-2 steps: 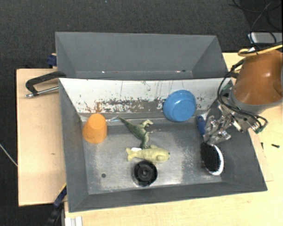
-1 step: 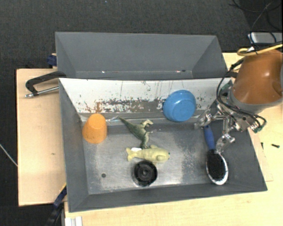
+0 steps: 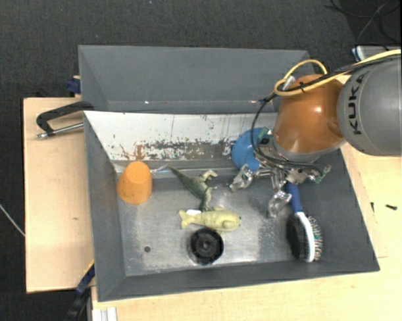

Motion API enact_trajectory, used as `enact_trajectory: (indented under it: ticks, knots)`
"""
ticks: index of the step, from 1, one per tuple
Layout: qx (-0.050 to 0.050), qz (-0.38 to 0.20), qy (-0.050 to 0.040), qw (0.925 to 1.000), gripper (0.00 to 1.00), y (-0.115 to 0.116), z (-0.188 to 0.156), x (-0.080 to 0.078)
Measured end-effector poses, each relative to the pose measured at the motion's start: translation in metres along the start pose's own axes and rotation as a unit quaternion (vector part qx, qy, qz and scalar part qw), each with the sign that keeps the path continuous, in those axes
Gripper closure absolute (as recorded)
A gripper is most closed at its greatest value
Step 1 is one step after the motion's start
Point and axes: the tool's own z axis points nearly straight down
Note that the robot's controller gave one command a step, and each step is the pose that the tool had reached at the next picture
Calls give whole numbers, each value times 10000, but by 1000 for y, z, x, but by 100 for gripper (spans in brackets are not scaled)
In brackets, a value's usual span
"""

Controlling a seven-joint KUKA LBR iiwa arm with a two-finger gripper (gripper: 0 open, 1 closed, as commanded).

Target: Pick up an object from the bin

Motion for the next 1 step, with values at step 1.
enact_trajectory:
  ticks: [1]
  knots:
    - [14, -232, -47, 9997, 0, 69, -114, -46]
